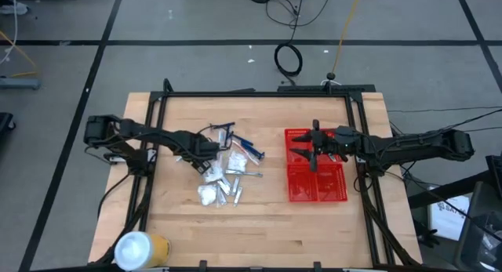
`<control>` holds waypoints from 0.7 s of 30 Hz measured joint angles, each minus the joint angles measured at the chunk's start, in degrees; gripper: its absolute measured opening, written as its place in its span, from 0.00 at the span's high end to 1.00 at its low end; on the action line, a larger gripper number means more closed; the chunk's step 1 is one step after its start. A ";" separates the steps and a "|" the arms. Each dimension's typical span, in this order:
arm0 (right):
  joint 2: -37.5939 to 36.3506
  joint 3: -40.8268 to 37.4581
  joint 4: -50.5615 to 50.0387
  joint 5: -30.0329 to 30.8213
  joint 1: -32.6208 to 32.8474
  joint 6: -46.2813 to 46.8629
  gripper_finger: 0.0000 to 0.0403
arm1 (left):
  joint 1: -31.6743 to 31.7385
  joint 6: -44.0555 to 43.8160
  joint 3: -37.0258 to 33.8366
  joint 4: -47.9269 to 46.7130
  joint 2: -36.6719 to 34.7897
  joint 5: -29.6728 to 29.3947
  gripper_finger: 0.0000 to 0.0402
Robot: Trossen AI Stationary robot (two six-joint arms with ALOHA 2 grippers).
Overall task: Pick & Place Travel size toiletries
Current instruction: Put the blue toothbrush into the top right red bin
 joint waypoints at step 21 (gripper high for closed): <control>0.00 0.00 -0.63 0.10 0.11 0.97 0.61 | 3.96 6.19 -5.20 11.17 -1.16 6.33 0.92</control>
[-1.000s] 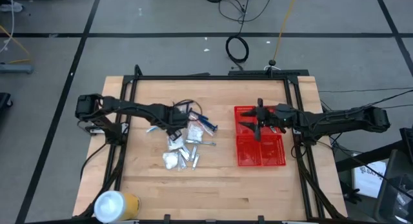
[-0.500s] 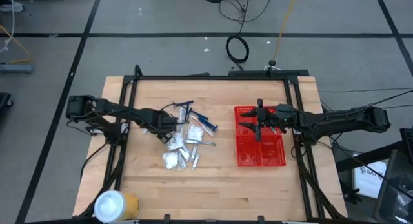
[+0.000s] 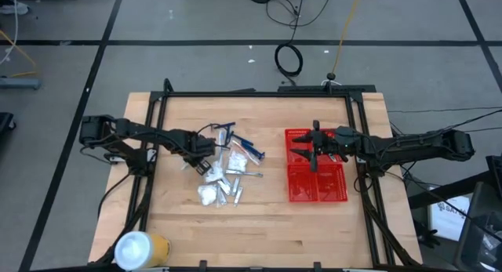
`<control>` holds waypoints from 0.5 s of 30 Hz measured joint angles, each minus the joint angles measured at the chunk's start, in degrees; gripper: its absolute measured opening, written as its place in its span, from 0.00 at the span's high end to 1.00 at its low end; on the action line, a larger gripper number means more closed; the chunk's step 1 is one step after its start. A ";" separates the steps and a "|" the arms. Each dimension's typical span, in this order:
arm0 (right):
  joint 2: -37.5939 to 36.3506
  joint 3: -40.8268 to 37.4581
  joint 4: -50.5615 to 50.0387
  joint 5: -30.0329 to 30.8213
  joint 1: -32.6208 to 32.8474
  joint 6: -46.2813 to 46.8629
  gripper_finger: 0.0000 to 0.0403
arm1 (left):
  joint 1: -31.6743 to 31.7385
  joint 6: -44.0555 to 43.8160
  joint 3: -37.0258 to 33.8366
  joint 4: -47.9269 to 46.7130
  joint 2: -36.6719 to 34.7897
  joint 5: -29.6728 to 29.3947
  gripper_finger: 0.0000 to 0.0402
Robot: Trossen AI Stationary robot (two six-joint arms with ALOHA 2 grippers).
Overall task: Pick & Place Travel size toiletries
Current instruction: Put the blue toothbrush into the top right red bin
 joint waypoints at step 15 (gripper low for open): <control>0.00 0.00 -0.22 0.10 -0.07 -0.49 0.61 | -2.72 6.34 10.91 -5.77 -10.22 -10.78 0.97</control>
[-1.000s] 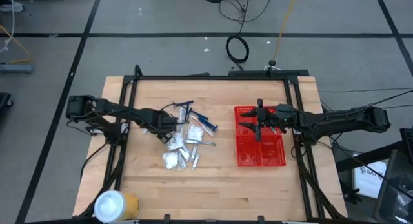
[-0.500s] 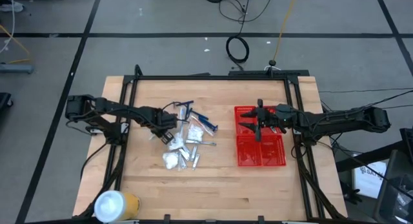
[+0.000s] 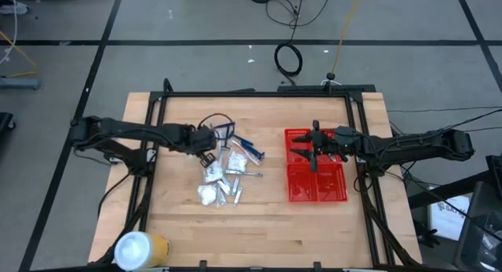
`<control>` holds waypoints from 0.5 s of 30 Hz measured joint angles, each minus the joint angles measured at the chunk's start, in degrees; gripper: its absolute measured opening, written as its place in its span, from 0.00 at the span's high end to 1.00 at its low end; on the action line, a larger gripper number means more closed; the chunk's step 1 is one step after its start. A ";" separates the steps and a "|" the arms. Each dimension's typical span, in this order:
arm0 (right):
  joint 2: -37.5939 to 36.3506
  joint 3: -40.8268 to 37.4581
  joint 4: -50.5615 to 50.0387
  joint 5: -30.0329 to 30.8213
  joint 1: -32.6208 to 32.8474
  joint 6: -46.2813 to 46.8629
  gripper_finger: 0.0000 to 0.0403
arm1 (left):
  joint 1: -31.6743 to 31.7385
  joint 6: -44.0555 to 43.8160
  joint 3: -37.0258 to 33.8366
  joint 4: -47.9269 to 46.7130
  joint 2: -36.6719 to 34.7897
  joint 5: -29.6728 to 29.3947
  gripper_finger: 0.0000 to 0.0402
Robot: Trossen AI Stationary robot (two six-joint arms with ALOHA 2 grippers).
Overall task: Pick & Place Travel size toiletries
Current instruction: Put the blue toothbrush into the top right red bin
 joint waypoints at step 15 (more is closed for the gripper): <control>0.12 0.00 0.45 0.04 -0.01 0.29 0.61 | 0.25 33.61 2.12 47.08 0.21 8.84 0.96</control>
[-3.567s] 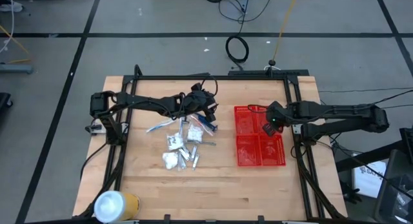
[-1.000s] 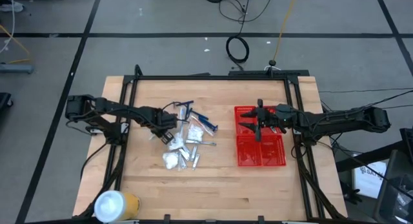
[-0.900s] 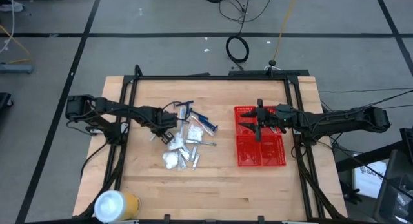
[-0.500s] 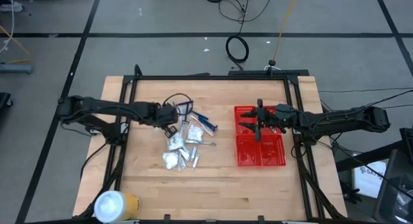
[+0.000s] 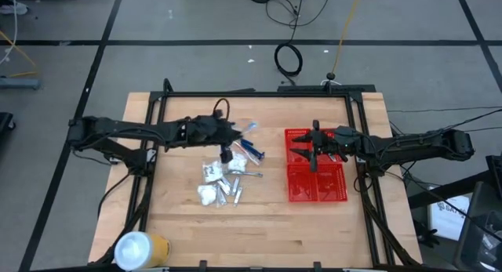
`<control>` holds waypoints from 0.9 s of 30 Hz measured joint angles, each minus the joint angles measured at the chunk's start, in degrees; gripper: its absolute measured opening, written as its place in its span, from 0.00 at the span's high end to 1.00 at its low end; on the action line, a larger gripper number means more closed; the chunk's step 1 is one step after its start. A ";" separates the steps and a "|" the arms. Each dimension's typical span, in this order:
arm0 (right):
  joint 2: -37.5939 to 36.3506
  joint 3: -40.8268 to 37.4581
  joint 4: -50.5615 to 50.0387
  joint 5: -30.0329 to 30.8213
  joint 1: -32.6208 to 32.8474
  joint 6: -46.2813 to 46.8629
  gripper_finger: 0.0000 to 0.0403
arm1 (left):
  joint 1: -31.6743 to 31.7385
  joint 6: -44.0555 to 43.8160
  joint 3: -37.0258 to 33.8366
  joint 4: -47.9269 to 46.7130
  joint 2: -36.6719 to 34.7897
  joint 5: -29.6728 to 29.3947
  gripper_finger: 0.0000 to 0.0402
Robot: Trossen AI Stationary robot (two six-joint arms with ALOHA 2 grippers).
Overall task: Pick & Place Travel size toiletries
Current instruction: Put the blue toothbrush into the top right red bin
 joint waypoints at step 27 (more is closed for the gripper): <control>10.96 -0.07 26.47 2.93 -0.42 -3.26 0.56 | 4.09 3.40 2.26 45.96 23.58 21.94 0.98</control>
